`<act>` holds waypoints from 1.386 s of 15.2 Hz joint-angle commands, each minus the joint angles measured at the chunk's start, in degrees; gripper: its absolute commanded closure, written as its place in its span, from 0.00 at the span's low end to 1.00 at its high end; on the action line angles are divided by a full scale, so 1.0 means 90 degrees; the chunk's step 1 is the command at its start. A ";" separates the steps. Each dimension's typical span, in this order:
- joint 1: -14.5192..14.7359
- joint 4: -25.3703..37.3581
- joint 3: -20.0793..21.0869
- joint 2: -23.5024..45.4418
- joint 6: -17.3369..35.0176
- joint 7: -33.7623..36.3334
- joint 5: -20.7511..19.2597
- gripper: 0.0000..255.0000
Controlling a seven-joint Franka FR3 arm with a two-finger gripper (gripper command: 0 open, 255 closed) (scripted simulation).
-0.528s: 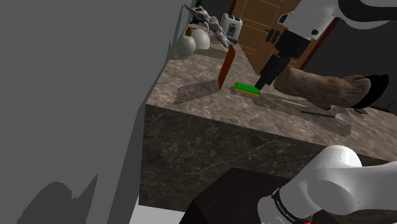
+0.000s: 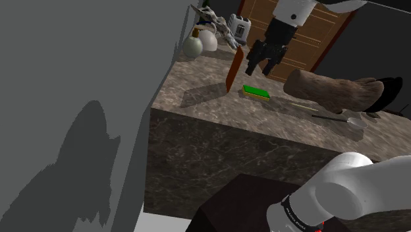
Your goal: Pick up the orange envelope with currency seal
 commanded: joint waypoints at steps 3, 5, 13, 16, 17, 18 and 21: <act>-0.0354 0.0921 0.0110 0.1009 -0.0017 0.0874 -0.0197 0.00; -0.0505 0.1422 0.0138 0.1505 -0.0085 0.1301 -0.0314 0.00; -0.0959 0.3696 0.0041 0.3448 -0.0701 0.2892 -0.0799 0.00; -0.0990 0.3696 0.0005 0.3578 -0.0600 0.3037 -0.0835 0.00; -0.0991 0.3576 0.0004 0.3551 -0.0507 0.3040 -0.0833 0.00; -0.0992 0.3459 0.0003 0.3527 -0.0414 0.3043 -0.0831 0.00; -0.0995 0.3122 0.0000 0.3464 -0.0140 0.3052 -0.0826 0.00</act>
